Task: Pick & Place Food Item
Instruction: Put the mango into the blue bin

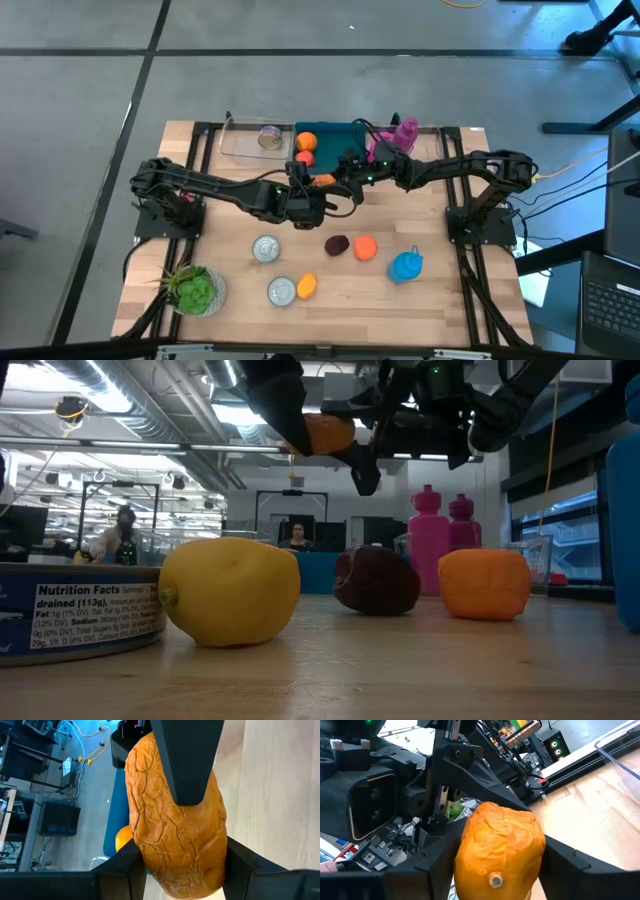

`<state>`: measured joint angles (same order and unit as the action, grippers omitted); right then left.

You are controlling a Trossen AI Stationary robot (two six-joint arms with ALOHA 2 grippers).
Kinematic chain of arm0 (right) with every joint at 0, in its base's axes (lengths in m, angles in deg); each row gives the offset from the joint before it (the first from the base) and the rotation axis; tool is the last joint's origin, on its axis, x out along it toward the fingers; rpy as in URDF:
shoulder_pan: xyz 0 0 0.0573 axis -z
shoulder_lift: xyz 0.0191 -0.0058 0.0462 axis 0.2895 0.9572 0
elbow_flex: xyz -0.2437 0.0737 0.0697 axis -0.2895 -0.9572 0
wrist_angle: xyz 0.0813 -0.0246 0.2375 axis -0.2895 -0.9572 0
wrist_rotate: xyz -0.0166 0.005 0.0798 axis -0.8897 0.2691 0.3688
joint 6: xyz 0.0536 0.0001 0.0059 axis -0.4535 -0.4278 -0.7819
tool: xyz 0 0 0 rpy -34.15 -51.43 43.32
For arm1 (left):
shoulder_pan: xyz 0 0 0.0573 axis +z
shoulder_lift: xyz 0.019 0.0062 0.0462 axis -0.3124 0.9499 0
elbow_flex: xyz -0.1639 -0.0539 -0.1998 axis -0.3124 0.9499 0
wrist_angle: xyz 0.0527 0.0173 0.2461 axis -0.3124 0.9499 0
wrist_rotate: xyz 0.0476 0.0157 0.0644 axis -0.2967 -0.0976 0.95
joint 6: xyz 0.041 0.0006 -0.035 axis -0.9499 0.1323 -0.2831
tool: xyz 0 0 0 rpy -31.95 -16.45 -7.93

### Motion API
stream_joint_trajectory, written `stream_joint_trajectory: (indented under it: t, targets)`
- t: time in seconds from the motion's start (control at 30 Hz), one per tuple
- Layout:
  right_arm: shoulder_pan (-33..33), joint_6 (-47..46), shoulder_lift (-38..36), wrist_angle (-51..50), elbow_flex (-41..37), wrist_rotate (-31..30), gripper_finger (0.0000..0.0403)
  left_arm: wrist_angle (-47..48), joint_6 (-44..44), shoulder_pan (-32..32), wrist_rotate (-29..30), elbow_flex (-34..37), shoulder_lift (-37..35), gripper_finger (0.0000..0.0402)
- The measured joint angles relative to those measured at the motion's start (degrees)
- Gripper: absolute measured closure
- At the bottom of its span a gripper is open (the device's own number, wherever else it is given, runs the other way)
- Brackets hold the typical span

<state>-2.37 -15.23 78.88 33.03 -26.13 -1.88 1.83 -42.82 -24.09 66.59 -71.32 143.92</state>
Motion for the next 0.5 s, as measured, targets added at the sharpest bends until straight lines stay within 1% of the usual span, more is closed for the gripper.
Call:
stream_joint_trajectory:
  t: [0.23,0.5]
  targets:
    - [0.0,0.0,0.0,0.0,0.0,0.0,0.0211,-0.3,0.0,0.0,0.1,0.1,0.0,0.023]
    - [0.0,1.0,0.0,-0.4,0.0,0.2,0.0215,-0.6,0.9,0.0,-0.3,0.1,0.0,0.0192]
